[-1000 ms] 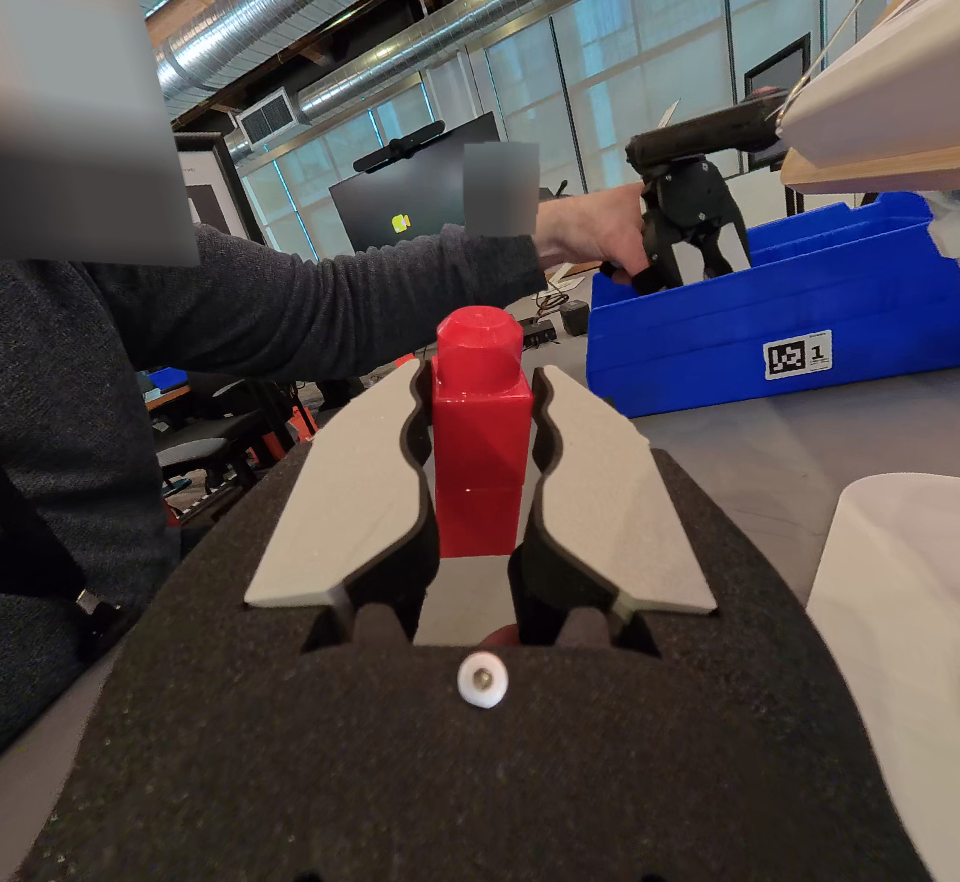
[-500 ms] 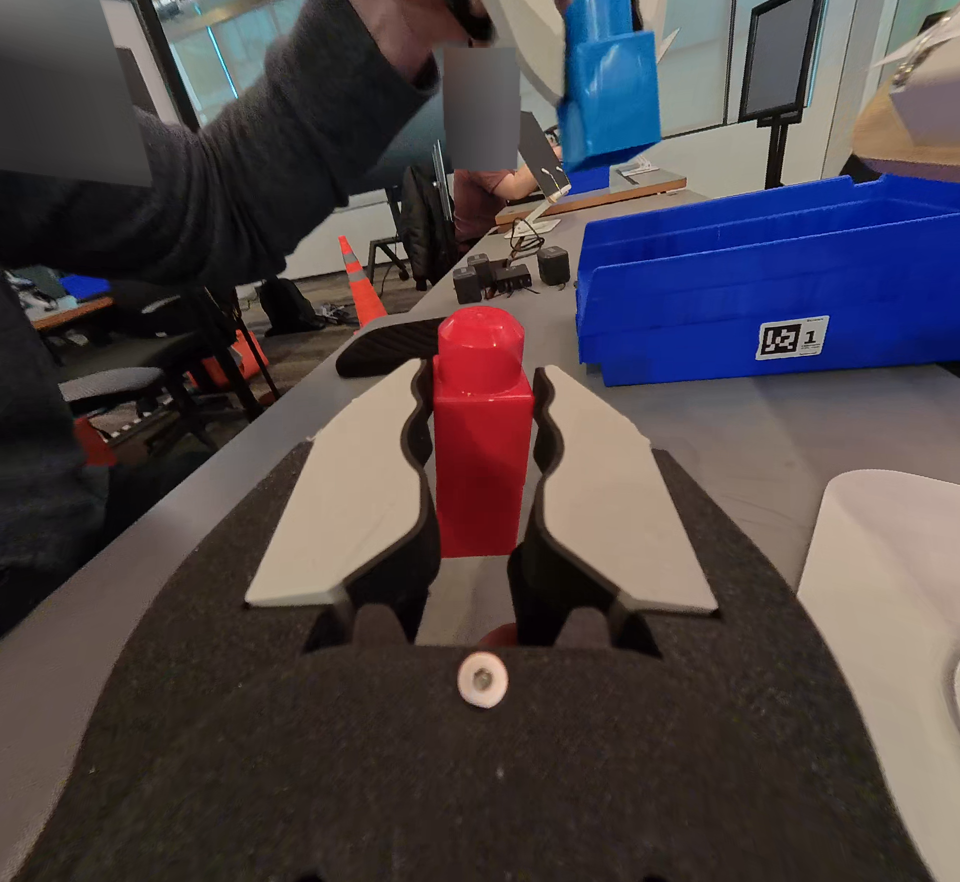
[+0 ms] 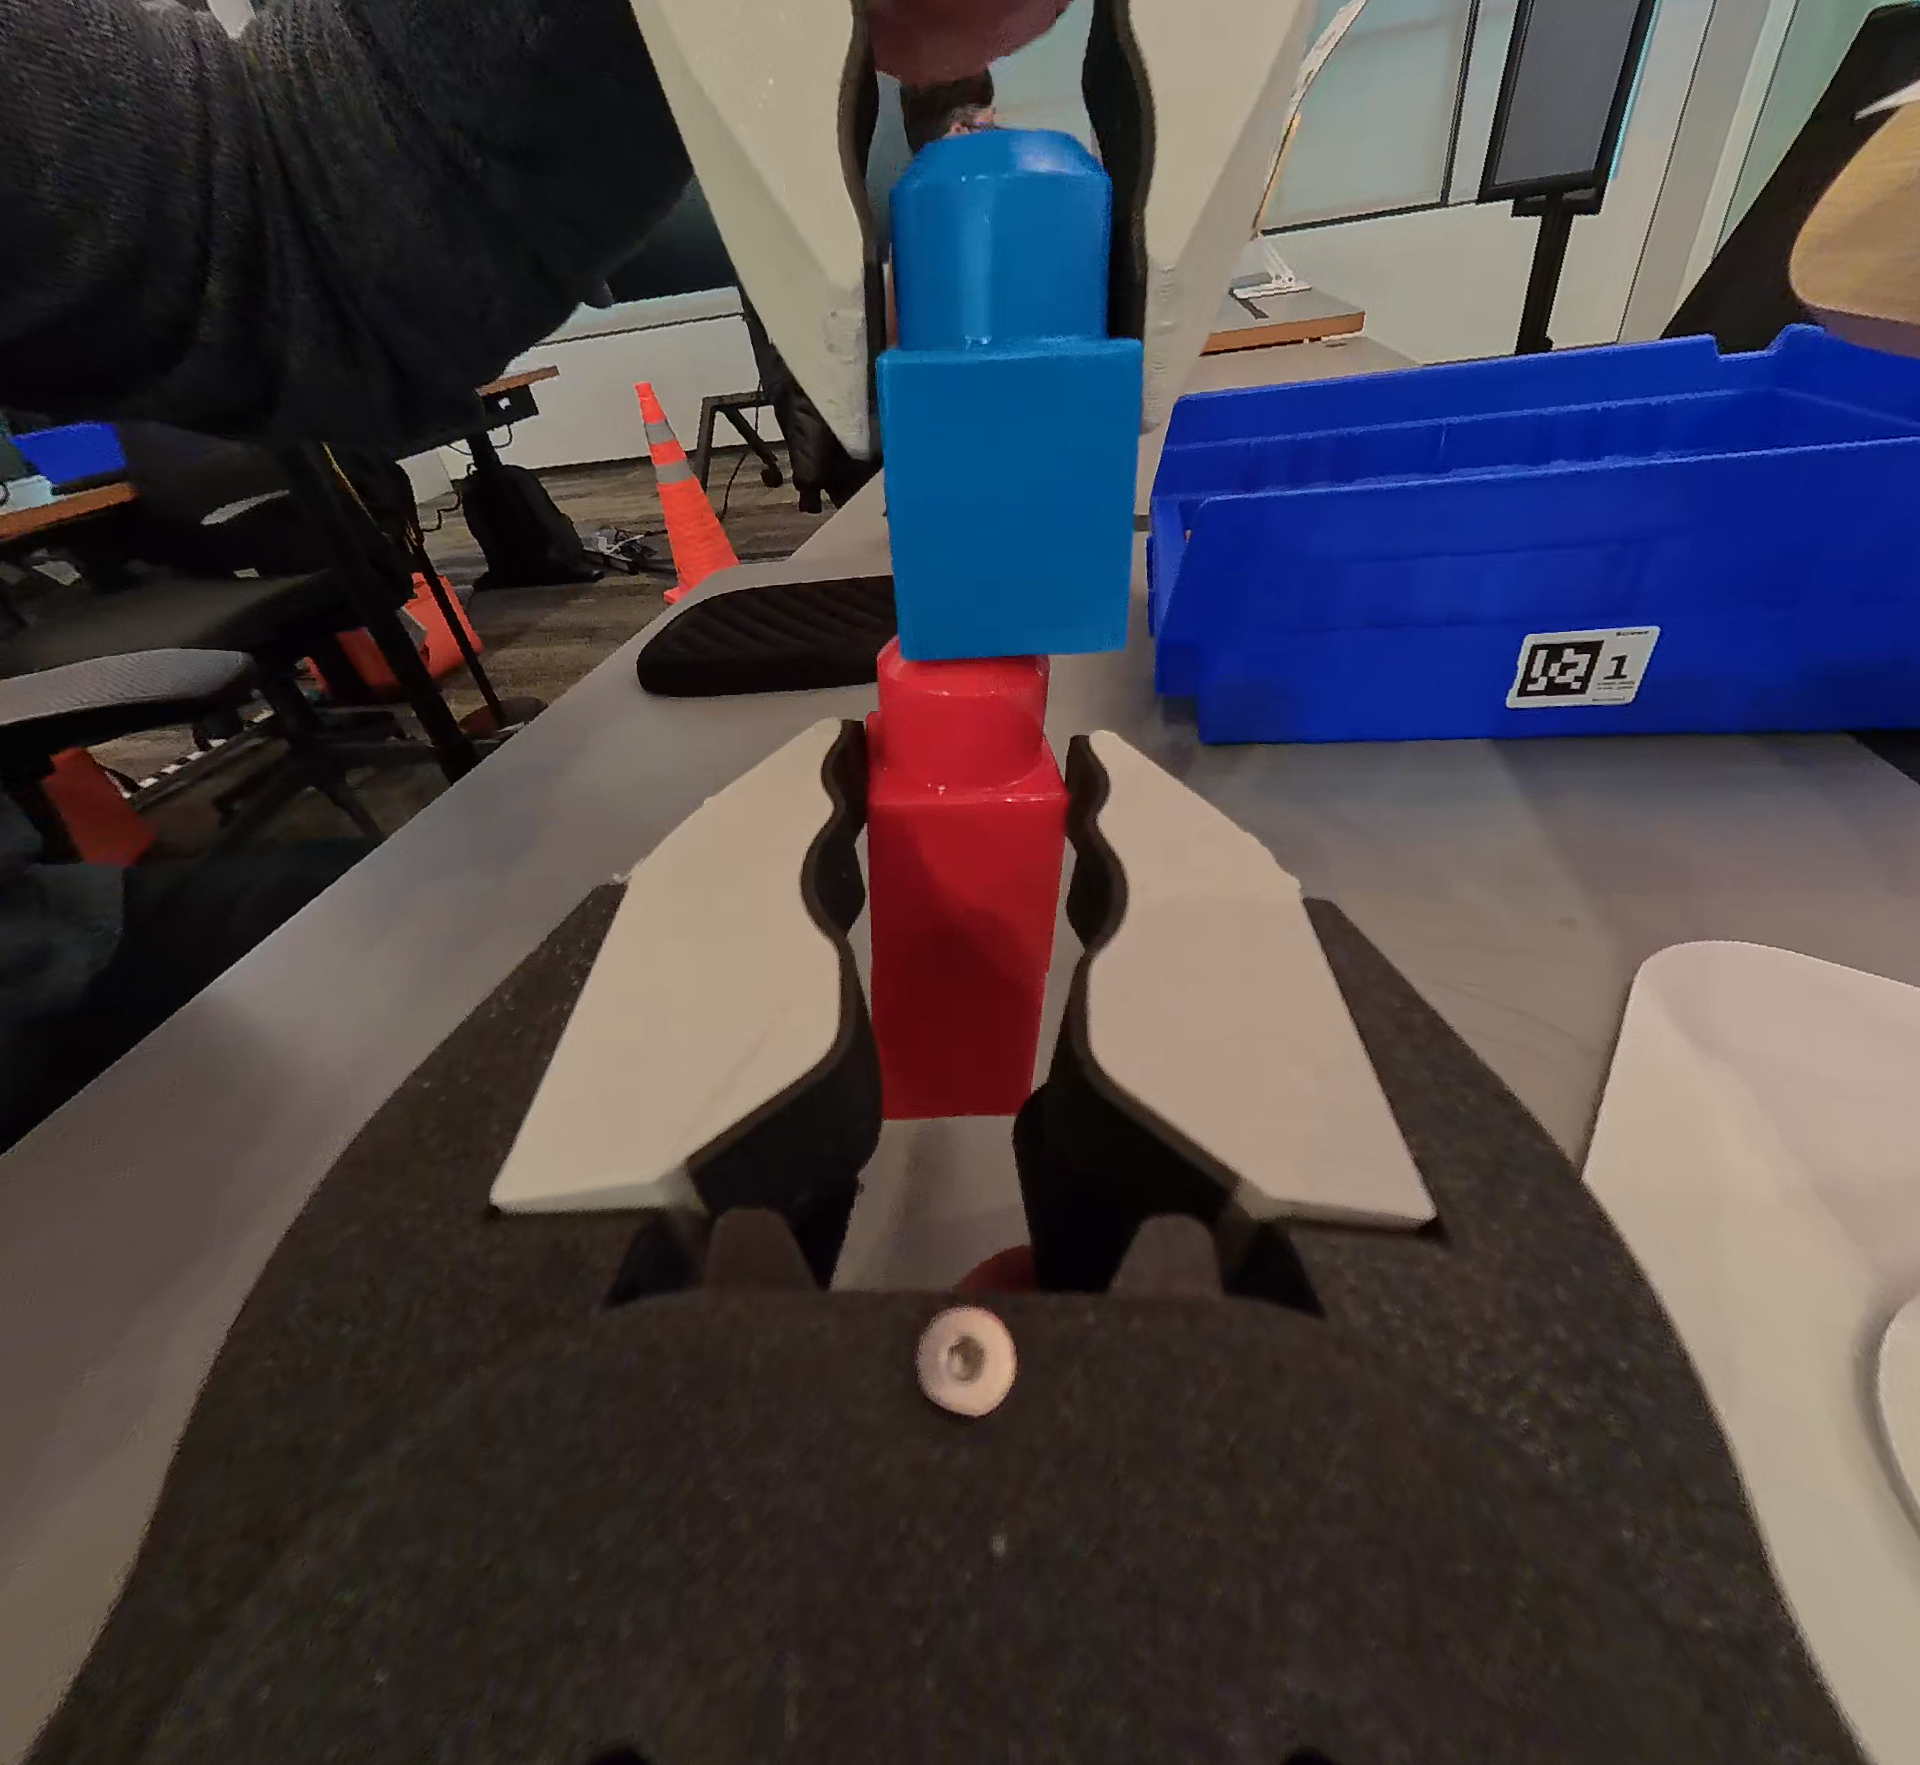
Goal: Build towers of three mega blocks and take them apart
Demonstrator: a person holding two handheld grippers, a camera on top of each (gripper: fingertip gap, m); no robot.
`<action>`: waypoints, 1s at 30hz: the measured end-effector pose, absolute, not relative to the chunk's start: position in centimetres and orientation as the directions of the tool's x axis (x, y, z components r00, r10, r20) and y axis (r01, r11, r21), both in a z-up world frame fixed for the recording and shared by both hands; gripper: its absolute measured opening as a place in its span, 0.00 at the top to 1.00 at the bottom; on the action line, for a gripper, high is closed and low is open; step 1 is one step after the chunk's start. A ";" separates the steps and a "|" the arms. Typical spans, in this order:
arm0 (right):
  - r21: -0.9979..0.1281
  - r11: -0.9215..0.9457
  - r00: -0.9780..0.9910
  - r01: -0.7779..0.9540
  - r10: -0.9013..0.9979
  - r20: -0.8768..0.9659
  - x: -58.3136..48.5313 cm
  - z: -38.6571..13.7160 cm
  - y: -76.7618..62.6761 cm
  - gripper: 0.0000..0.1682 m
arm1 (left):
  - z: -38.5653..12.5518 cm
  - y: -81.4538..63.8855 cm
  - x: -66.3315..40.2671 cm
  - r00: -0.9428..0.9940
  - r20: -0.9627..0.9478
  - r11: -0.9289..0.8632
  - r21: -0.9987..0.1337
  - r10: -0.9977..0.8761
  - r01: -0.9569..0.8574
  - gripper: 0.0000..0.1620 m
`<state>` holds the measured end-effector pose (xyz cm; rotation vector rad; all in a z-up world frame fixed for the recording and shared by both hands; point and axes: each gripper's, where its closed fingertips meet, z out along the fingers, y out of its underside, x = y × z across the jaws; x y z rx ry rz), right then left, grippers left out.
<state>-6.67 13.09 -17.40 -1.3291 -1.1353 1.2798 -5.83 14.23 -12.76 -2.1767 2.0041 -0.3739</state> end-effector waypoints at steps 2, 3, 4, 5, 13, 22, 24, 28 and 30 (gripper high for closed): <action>-0.991 -0.135 0.030 0.010 0.990 -0.135 -6.7 -17.4 13.2 0.78 | -12.7 14.0 -5.5 0.057 0.083 -0.078 -0.282 -0.995 -0.956 0.79; -0.990 -0.140 0.031 0.003 0.990 -0.140 -6.6 -17.3 13.2 0.78 | -12.9 13.6 -5.4 0.055 0.105 -0.082 -0.279 -0.993 -0.957 0.80; -0.989 -0.149 0.030 -0.004 0.988 -0.149 -6.5 -17.2 13.3 0.78 | -13.3 13.7 -5.6 0.056 0.094 -0.078 -0.253 -0.994 -0.964 0.80; -0.988 -0.155 0.030 -0.012 0.987 -0.156 -6.4 -17.2 13.5 0.79 | -13.8 13.7 -5.7 0.051 0.086 -0.069 -0.231 -0.995 -0.971 0.80; -0.990 -0.142 0.043 0.013 0.989 -0.141 -6.5 -17.5 13.4 0.79 | -14.5 13.6 -5.9 0.064 0.115 -0.091 -0.245 -0.991 -0.965 0.80; -0.991 -0.130 0.050 0.024 0.990 -0.129 -6.6 -17.6 13.4 0.79 | -15.0 13.6 -5.6 0.076 0.142 -0.111 -0.255 -0.987 -0.961 0.80; -0.991 -0.133 0.045 0.007 0.990 -0.133 -6.5 -17.4 13.4 0.79 | -14.8 13.6 -5.5 0.087 0.156 -0.130 -0.287 -0.984 -0.949 0.79; -0.984 -0.173 0.043 -0.045 0.984 -0.175 -6.0 -16.8 13.9 0.78 | -13.4 14.1 -5.0 0.109 0.152 -0.162 -0.396 -0.982 -0.904 0.72; -0.982 -0.179 0.044 -0.059 0.982 -0.182 -5.9 -16.7 14.1 0.79 | -12.7 14.1 -5.0 0.114 0.157 -0.177 -0.485 -0.981 -0.856 0.70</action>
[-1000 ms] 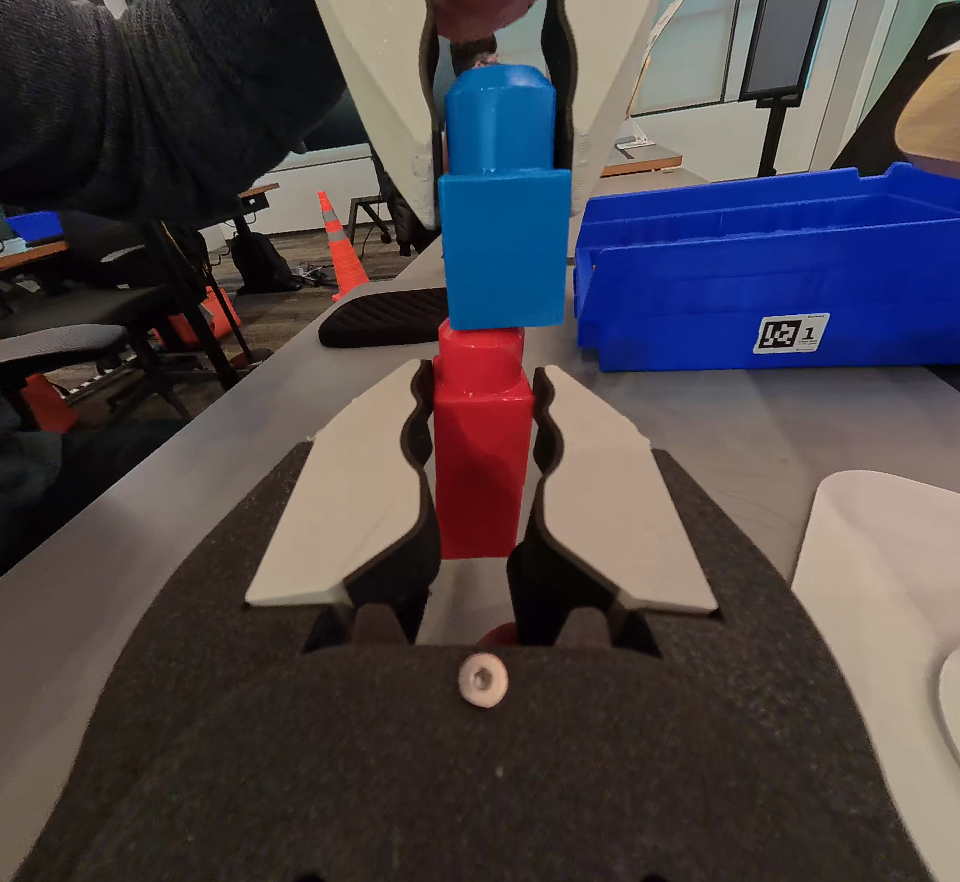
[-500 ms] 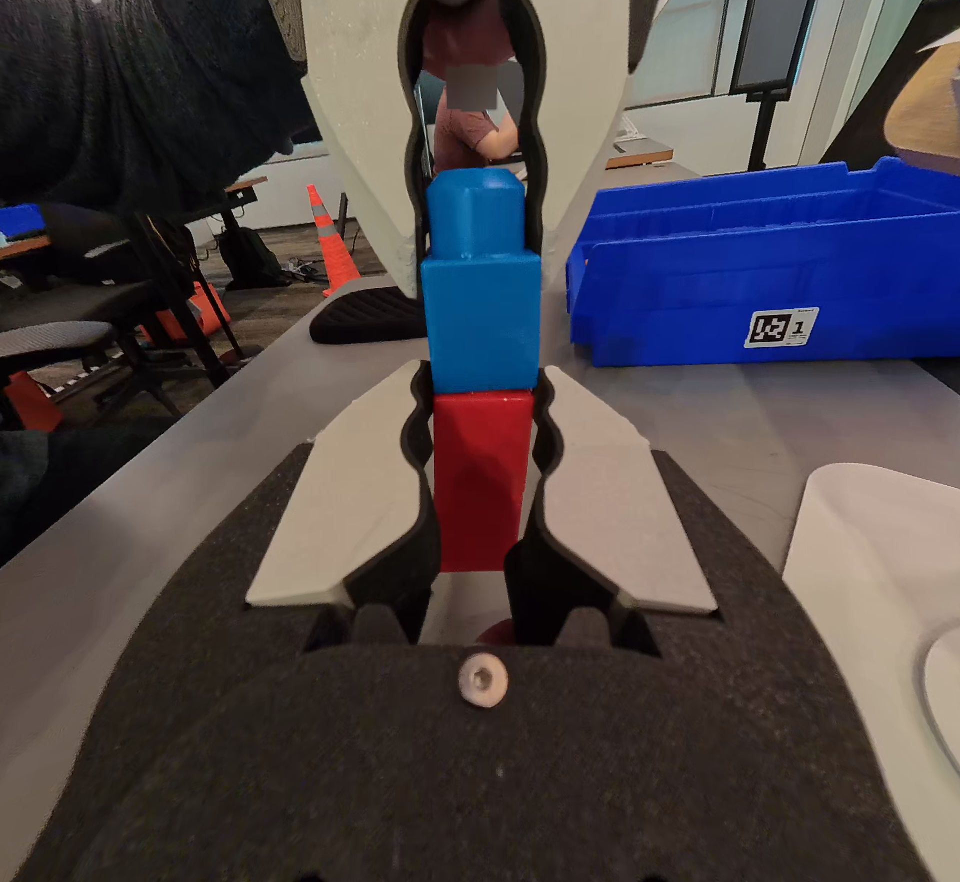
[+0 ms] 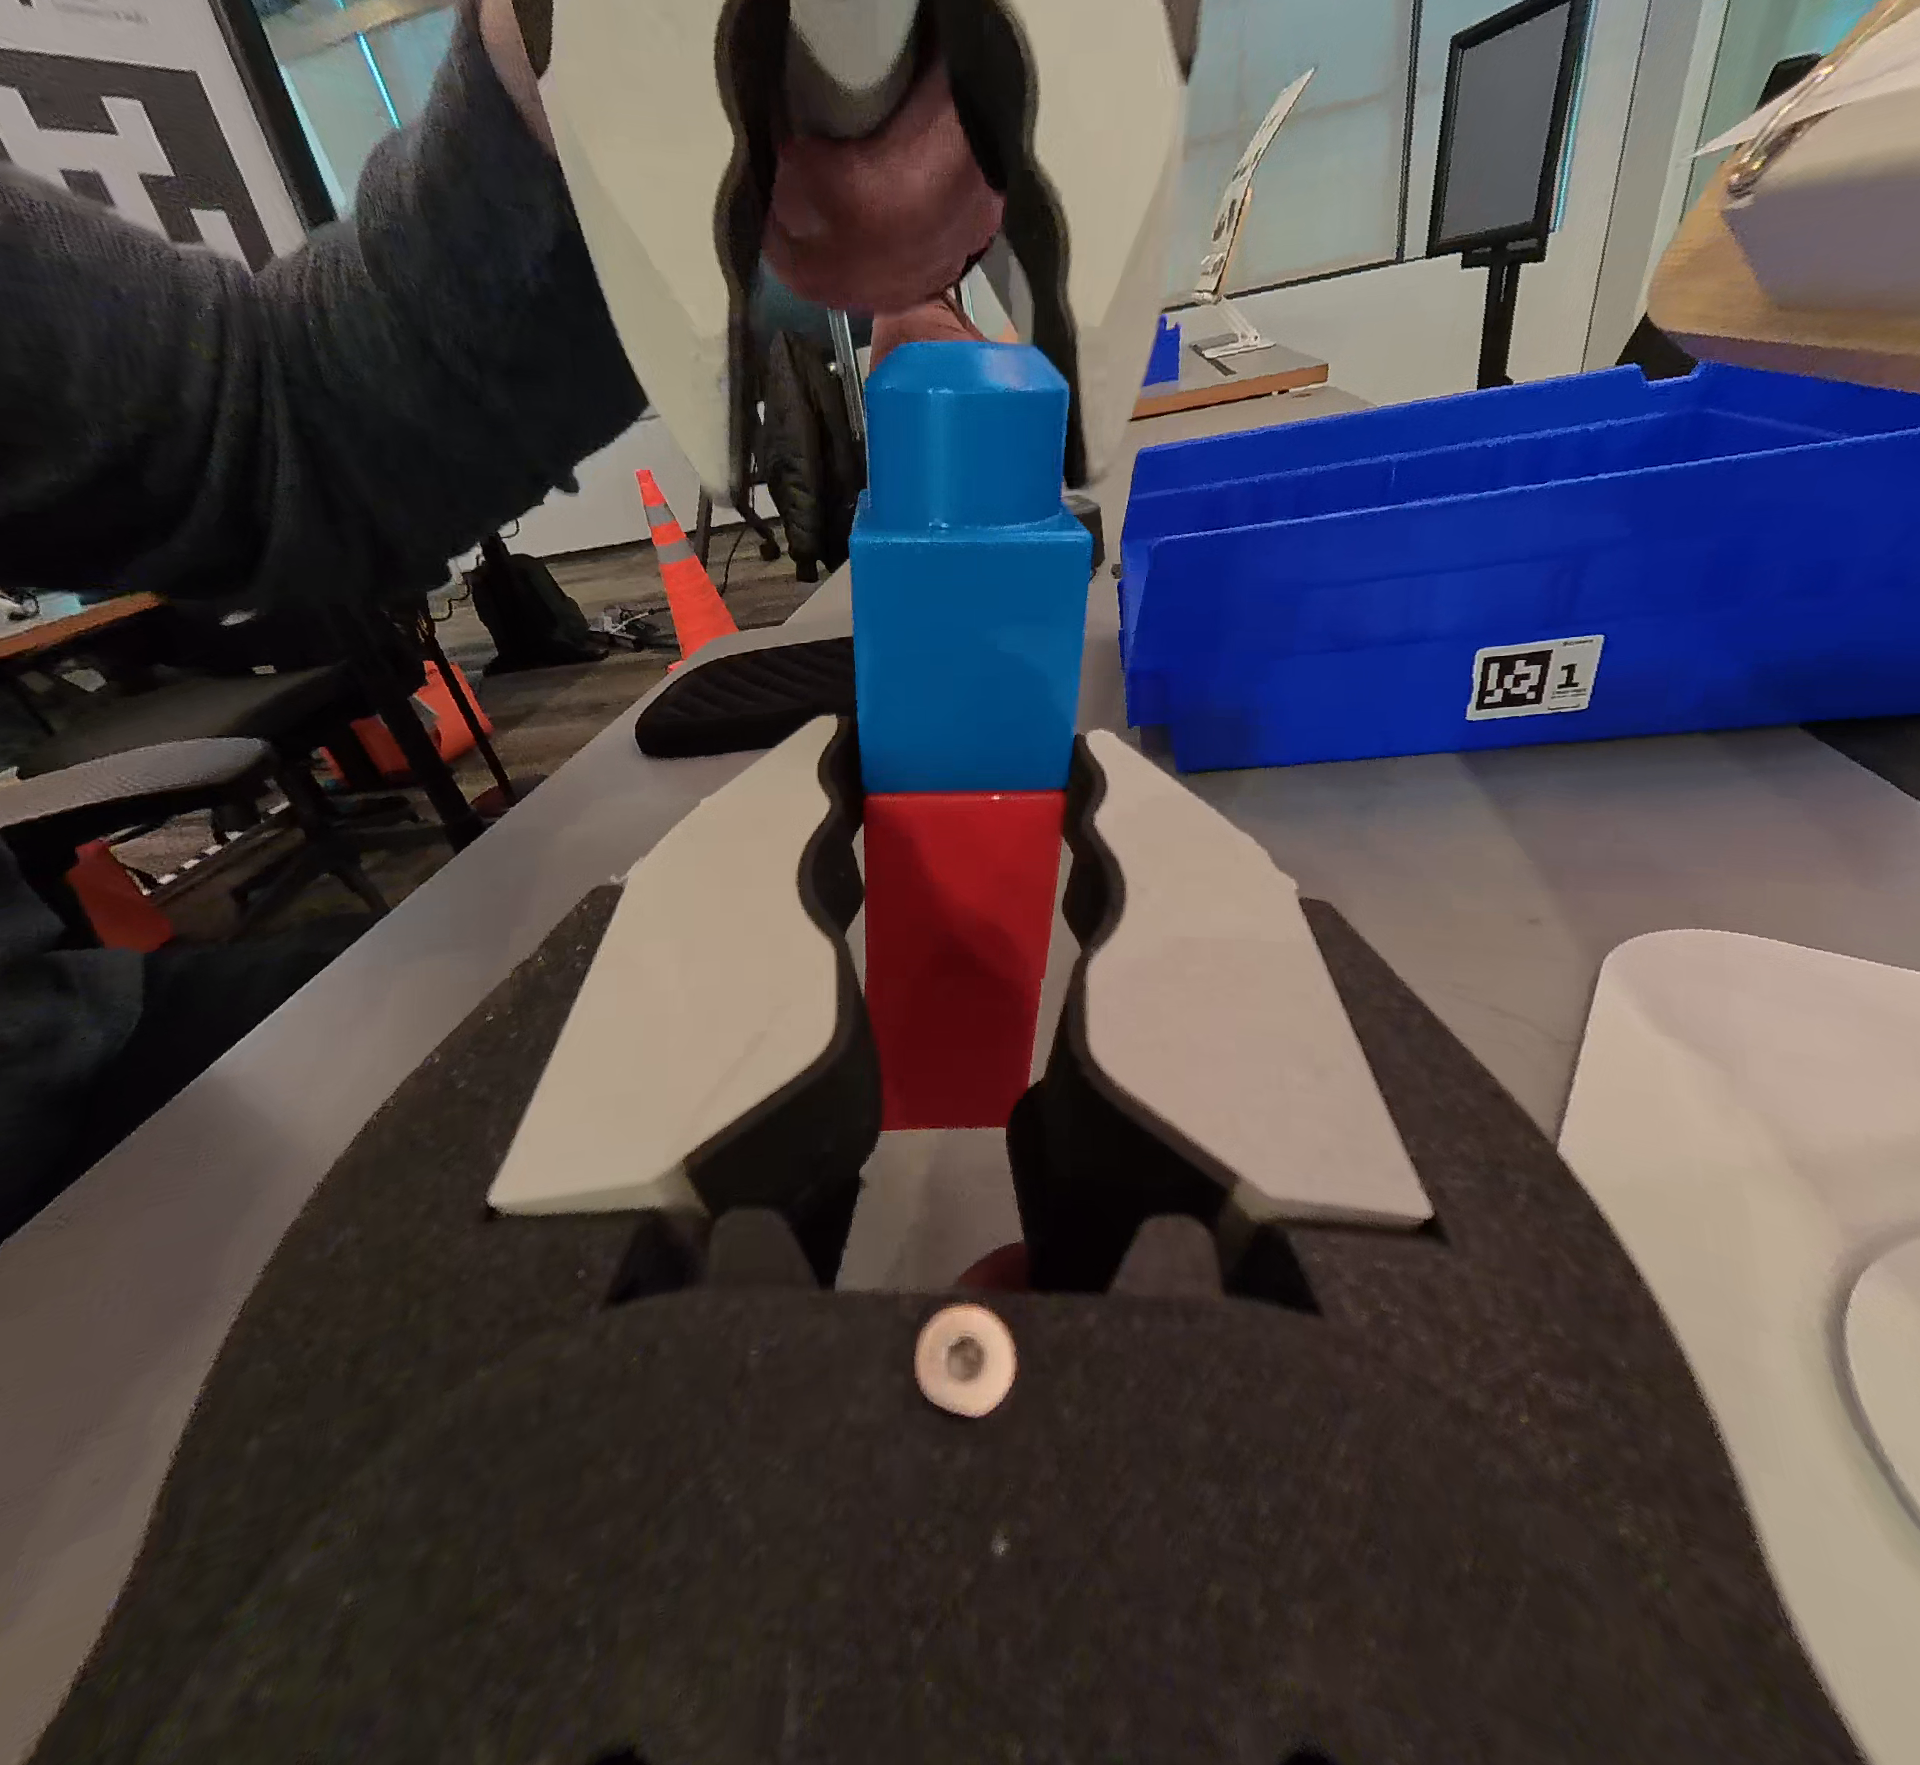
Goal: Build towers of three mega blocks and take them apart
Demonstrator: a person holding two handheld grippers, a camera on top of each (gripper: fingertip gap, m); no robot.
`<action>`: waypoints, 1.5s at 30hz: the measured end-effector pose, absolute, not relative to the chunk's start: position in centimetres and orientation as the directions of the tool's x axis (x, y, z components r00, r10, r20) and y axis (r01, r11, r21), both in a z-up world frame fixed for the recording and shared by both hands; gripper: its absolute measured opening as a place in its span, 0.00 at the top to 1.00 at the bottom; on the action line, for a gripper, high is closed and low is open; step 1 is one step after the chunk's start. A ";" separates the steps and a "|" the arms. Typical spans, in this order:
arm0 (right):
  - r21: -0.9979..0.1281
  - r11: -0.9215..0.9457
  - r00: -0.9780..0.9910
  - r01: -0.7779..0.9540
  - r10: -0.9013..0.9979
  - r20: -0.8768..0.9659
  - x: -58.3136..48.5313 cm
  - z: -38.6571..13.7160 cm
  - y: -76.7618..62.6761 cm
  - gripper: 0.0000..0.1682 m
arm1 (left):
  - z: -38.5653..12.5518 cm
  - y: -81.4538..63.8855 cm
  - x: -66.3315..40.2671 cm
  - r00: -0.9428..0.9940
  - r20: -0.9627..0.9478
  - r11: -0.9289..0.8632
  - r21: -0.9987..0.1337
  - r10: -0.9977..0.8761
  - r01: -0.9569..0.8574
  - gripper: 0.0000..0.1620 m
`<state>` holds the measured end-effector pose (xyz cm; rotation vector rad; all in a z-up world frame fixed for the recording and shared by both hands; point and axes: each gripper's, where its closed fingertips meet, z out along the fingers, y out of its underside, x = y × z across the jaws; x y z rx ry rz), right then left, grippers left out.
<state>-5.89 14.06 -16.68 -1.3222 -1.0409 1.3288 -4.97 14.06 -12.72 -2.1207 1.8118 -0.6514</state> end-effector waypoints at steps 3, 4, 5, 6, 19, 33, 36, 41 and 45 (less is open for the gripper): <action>-0.974 -0.203 0.041 -0.099 0.977 -0.208 -5.5 -16.3 14.4 0.79 | -14.2 13.7 -5.4 0.144 0.199 -0.230 -0.530 -0.969 -0.817 0.65; -0.970 -0.214 0.042 -0.112 0.975 -0.219 -5.4 -16.2 14.6 0.78 | -15.1 13.5 -5.4 0.147 0.214 -0.241 -0.530 -0.966 -0.813 0.64; -0.968 -0.219 0.041 -0.124 0.973 -0.226 -5.2 -16.0 14.7 0.78 | -16.1 13.3 -5.4 0.155 0.229 -0.257 -0.528 -0.961 -0.809 0.63; -0.966 -0.222 0.037 -0.134 0.973 -0.228 -5.2 -15.9 14.7 0.79 | -16.9 13.3 -5.3 0.169 0.237 -0.274 -0.530 -0.957 -0.803 0.62; -0.954 -0.232 0.011 -0.190 0.971 -0.238 -4.6 -15.1 14.8 0.77 | -20.2 13.4 -3.1 0.173 0.291 -0.326 -0.640 -0.941 -0.696 0.78; -0.936 -0.245 -0.047 -0.253 0.969 -0.241 -3.8 -13.7 14.7 0.79 | -21.1 12.4 -2.8 0.149 0.296 -0.299 -0.566 -0.943 -0.768 0.78; -0.938 -0.241 -0.042 -0.251 0.970 -0.238 -3.8 -13.8 14.8 0.79 | -21.0 12.6 -2.9 0.162 0.287 -0.302 -0.559 -0.944 -0.772 0.78; -0.938 -0.242 -0.049 -0.249 0.970 -0.237 -3.7 -13.8 14.8 0.79 | -21.0 12.7 -3.0 0.157 0.268 -0.282 -0.538 -0.951 -0.794 0.78; -0.939 -0.240 -0.051 -0.247 0.971 -0.235 -3.6 -13.8 14.9 0.79 | -20.8 12.8 -3.1 0.154 0.260 -0.275 -0.532 -0.953 -0.801 0.78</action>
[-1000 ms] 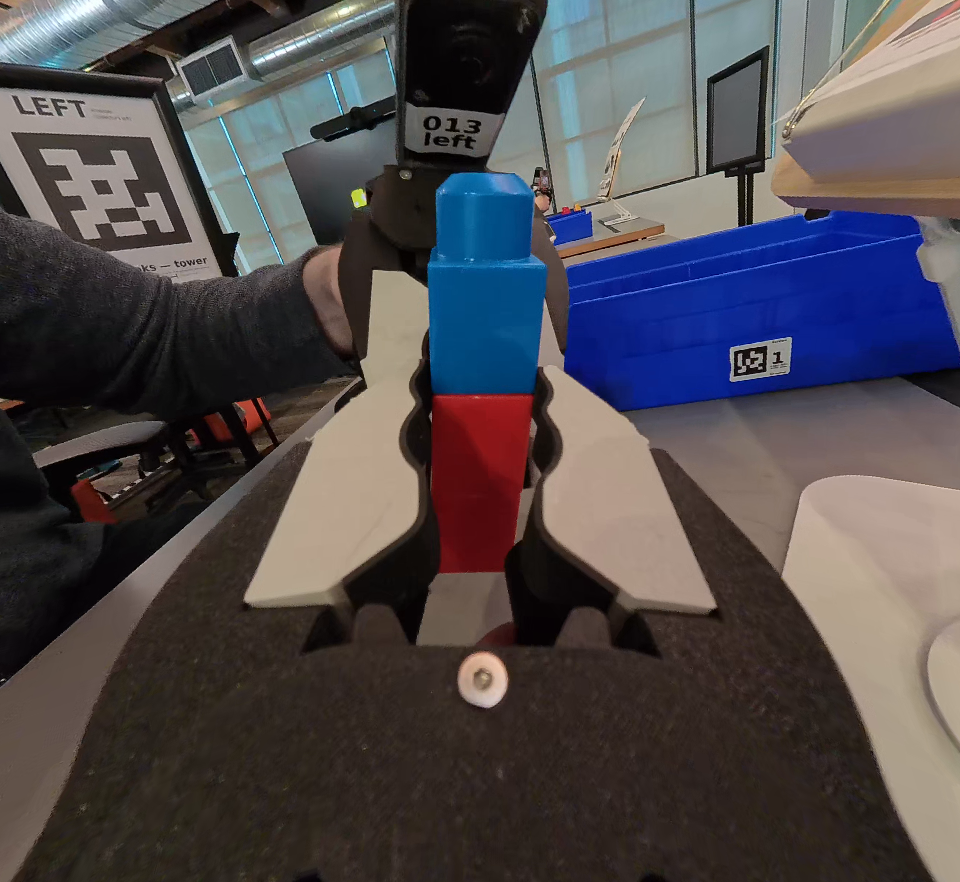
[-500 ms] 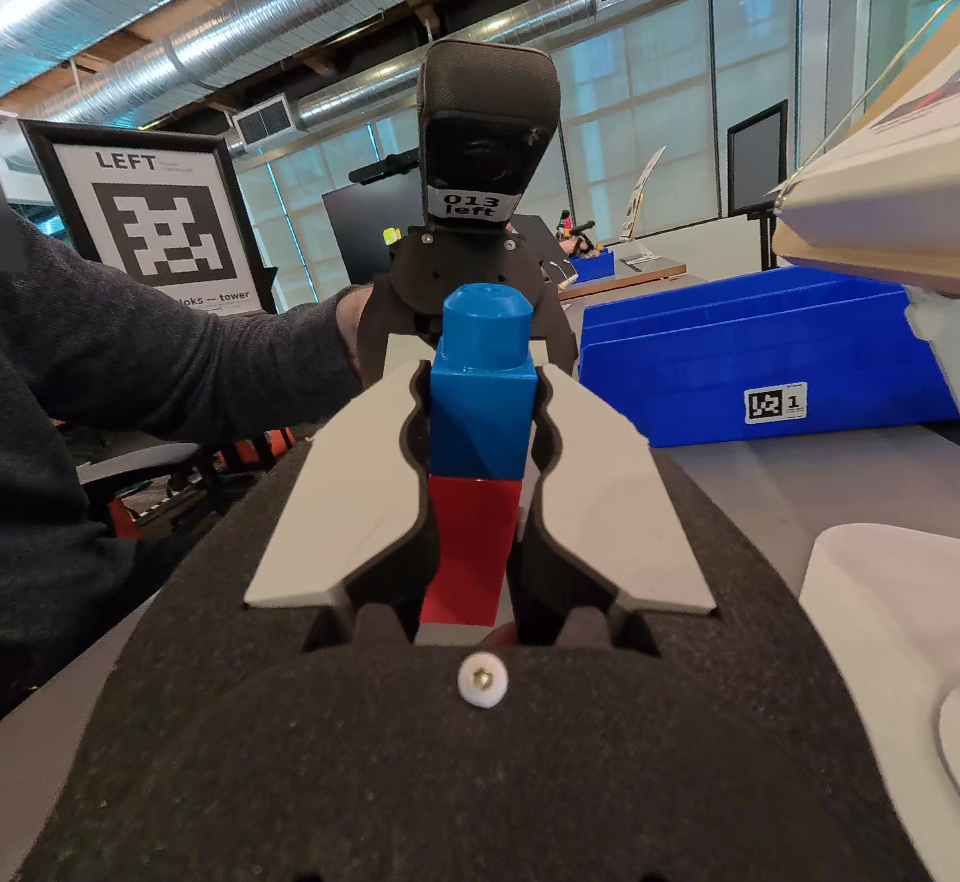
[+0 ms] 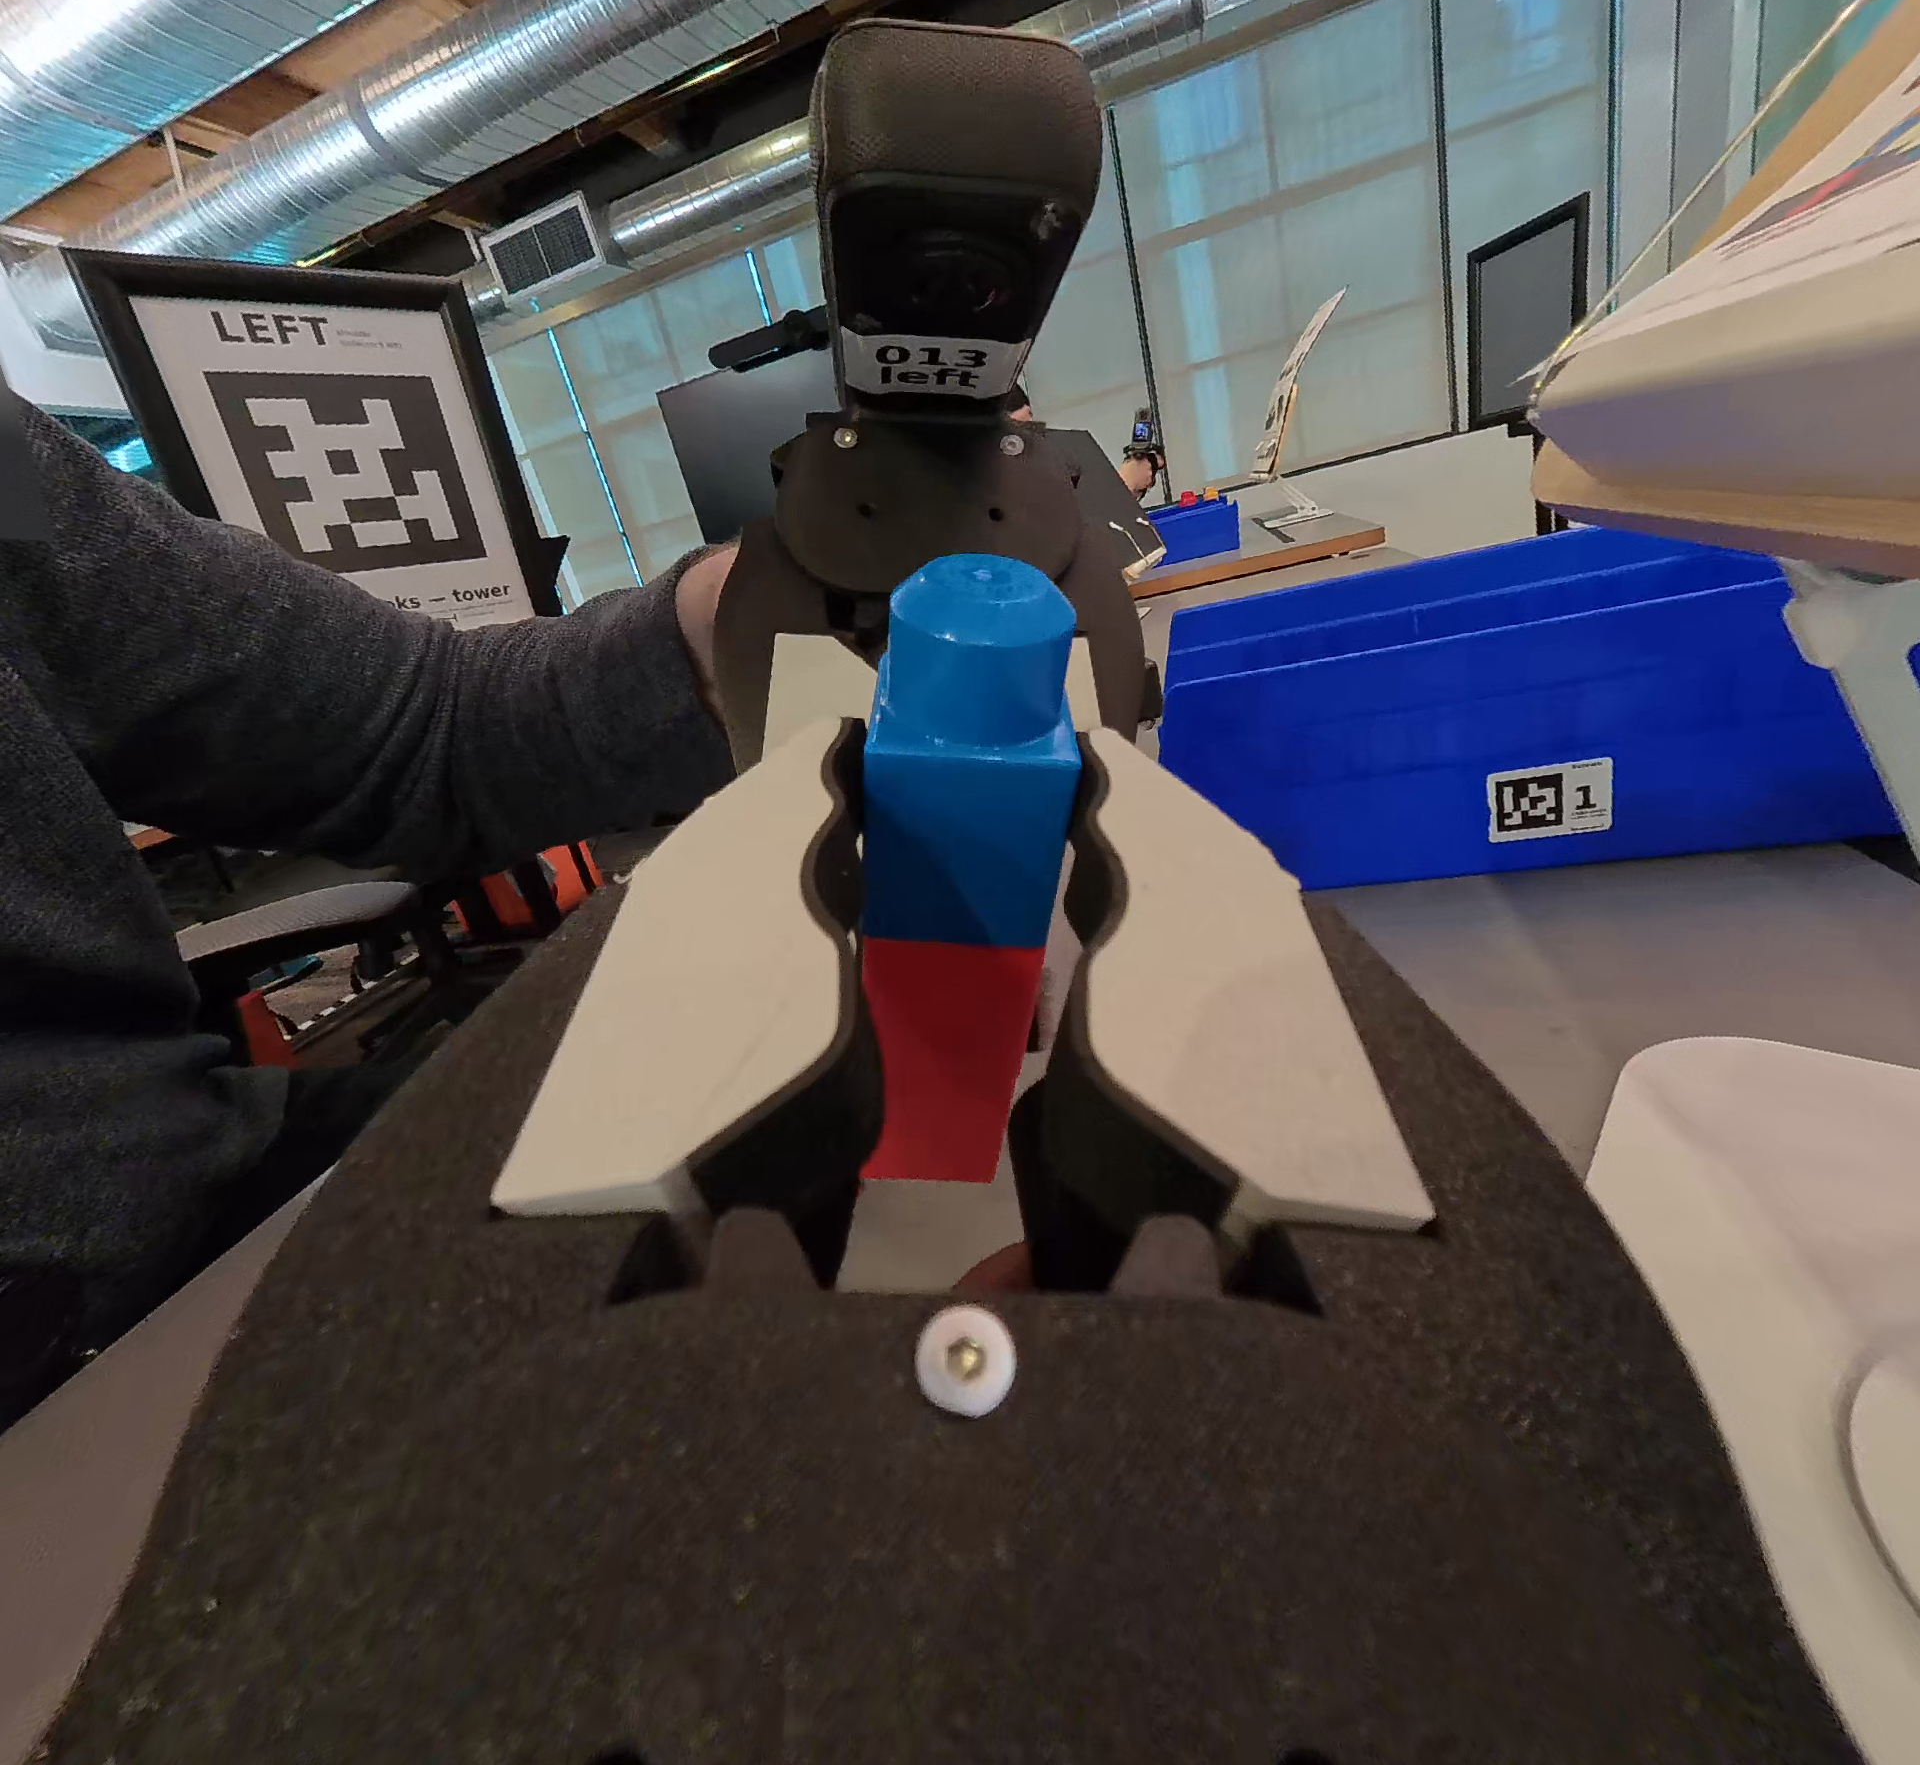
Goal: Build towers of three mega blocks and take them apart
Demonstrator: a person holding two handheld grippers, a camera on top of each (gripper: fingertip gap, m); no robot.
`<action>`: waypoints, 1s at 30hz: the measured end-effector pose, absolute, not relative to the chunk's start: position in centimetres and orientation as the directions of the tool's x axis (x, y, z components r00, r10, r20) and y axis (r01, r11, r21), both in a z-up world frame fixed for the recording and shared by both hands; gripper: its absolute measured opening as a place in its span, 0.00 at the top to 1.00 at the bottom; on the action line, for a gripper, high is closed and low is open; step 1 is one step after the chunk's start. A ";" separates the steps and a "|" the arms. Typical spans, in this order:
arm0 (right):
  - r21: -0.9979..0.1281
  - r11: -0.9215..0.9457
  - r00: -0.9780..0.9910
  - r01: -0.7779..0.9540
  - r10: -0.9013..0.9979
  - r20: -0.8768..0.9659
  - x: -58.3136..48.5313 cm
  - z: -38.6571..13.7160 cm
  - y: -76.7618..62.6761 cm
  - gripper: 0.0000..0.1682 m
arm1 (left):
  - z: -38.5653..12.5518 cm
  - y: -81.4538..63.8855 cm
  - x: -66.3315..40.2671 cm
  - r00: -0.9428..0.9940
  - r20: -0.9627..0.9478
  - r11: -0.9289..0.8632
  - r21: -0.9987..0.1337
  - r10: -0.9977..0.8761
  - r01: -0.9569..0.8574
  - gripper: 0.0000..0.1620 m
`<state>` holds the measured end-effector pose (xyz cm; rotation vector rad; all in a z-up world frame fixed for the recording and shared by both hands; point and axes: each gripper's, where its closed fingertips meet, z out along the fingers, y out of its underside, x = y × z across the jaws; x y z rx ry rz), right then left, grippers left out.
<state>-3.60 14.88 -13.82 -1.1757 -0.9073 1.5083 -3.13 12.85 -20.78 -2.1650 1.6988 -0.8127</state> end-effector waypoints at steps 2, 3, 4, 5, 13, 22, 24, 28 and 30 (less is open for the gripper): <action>-0.939 -0.238 -0.053 -0.247 0.971 -0.233 -3.6 -13.8 14.8 0.79 | -20.9 12.7 -3.0 0.152 0.264 -0.275 -0.529 -0.952 -0.803 0.78; -0.941 -0.235 -0.050 -0.245 0.972 -0.229 -3.7 -13.9 14.8 0.79 | -21.0 12.7 -3.0 0.153 0.264 -0.275 -0.525 -0.952 -0.805 0.78; -0.938 -0.236 -0.046 -0.254 0.972 -0.232 -3.7 -13.8 14.8 0.79 | -21.1 12.6 -2.9 0.155 0.267 -0.279 -0.527 -0.951 -0.803 0.78; -0.930 -0.246 -0.047 -0.275 0.969 -0.242 -3.7 -13.5 14.8 0.78 | -20.9 12.7 -2.8 0.157 0.267 -0.283 -0.541 -0.951 -0.792 0.78; -0.953 -0.236 -0.069 -0.188 0.971 -0.227 -4.6 -14.7 14.1 0.78 | -19.6 12.8 -2.7 0.170 0.302 -0.327 -0.610 -0.938 -0.722 0.78; -0.917 -0.291 -0.080 -0.273 0.957 -0.280 -3.8 -13.3 14.7 0.78 | -19.6 12.6 -1.9 0.166 0.360 -0.375 -0.655 -0.918 -0.656 0.75; -0.916 -0.290 -0.083 -0.277 0.957 -0.278 -3.7 -13.3 14.7 0.79 | -20.1 12.4 -1.6 0.163 0.355 -0.368 -0.650 -0.921 -0.665 0.78; -0.913 -0.300 -0.093 -0.277 0.954 -0.285 -3.6 -13.2 14.7 0.78 | -20.0 12.4 -1.5 0.175 0.358 -0.379 -0.648 -0.917 -0.661 0.78; -0.907 -0.293 -0.092 -0.303 0.956 -0.278 -3.3 -12.8 14.8 0.76 | -20.3 12.2 -1.7 0.181 0.350 -0.372 -0.623 -0.919 -0.688 0.78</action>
